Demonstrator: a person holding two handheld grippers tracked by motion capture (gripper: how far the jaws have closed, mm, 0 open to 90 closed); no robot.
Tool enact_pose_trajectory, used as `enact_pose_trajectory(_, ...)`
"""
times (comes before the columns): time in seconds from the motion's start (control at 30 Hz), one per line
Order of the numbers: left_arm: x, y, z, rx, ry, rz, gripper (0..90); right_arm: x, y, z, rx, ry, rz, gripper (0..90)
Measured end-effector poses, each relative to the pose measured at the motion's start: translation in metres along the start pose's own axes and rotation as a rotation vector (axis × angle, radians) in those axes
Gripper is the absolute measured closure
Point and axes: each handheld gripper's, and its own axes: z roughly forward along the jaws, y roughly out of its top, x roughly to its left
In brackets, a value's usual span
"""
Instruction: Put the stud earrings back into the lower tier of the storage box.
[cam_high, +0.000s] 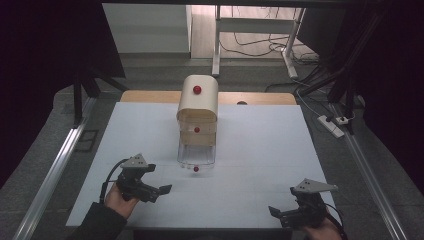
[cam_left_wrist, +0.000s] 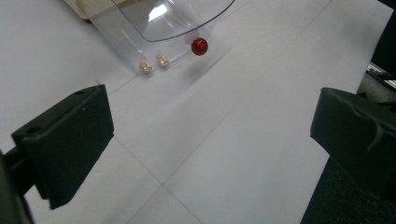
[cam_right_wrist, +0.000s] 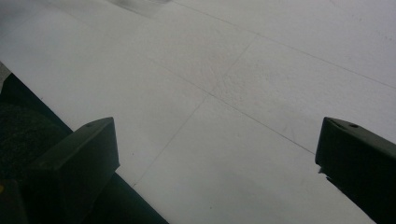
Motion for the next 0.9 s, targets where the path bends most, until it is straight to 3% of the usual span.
enact_pose_trajectory(0.63,-0.002,-0.024,-0.025,-0.026,-0.01,-0.047,0.0,0.0,0.0,0.001,0.009,0.001,0.005,0.0)
enact_pose_trajectory(0.9,-0.001,-0.035,-0.037,-0.031,0.005,-0.062,0.0,-0.001,0.001,0.001,0.008,-0.001,0.017,0.0)
